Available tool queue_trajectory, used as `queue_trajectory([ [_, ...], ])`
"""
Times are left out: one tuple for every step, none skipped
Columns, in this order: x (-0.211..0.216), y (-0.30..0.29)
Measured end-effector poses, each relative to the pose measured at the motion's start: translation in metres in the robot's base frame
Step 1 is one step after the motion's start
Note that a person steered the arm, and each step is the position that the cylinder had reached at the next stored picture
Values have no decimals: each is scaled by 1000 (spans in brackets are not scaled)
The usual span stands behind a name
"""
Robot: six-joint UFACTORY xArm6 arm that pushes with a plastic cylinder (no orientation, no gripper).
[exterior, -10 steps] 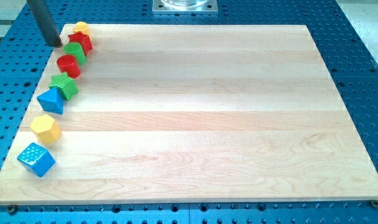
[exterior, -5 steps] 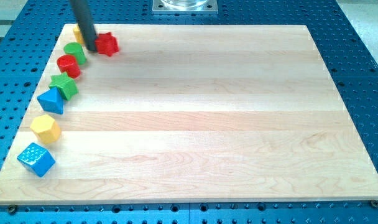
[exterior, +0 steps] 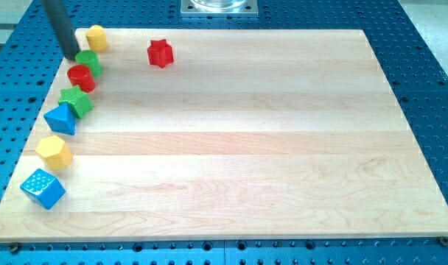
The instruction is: Separate the red blocks from the line
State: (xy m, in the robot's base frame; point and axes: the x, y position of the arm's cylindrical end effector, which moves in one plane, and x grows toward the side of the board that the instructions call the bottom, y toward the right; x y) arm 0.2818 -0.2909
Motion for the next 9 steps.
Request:
queue_trajectory([
  [54, -5],
  [75, 11],
  [74, 73],
  [74, 121],
  [68, 110],
  [66, 81],
  [58, 91],
  [55, 130],
  [55, 142],
])
